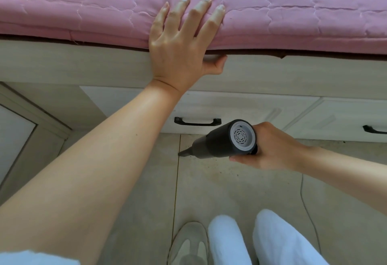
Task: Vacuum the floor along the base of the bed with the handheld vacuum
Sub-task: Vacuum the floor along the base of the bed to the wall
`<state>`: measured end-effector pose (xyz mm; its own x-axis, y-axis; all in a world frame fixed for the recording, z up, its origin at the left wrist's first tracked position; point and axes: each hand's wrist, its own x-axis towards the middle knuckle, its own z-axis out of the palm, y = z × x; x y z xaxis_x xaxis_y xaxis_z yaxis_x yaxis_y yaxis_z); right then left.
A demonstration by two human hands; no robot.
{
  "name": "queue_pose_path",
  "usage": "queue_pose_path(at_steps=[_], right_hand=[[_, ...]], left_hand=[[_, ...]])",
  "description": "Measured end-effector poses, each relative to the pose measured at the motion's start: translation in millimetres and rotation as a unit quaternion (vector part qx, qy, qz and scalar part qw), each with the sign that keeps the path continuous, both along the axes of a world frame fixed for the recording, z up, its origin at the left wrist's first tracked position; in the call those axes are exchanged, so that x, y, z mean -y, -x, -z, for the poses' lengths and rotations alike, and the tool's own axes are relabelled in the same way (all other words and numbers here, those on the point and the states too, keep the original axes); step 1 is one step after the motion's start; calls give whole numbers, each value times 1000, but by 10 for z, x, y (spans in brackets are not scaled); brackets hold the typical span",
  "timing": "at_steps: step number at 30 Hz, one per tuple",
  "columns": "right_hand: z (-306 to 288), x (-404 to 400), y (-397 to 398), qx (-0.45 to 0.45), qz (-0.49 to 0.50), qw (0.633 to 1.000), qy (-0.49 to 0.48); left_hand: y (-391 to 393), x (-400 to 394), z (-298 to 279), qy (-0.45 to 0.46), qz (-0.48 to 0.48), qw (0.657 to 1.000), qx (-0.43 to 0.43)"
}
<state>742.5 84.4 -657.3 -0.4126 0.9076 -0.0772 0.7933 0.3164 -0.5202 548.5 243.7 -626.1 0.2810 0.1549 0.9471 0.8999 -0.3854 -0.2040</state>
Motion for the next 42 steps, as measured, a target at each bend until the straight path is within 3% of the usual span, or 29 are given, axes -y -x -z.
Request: queue_pose_path(at_steps=[9,20,26,42], right_hand=[[162,56,8,27,26,997,-74],[217,47,113,56,4,995,-85],[235,59,7,70,-12,994,-81],[130,157,-280,-3,87,996,-9]], left_hand=[[-6,37,-26,10,-10,1000,6],[-3,22,2,6,-3,1000,7],[0,14,16,4,-9,1000,2],[3,25,30,-2,-19,1000,-2]])
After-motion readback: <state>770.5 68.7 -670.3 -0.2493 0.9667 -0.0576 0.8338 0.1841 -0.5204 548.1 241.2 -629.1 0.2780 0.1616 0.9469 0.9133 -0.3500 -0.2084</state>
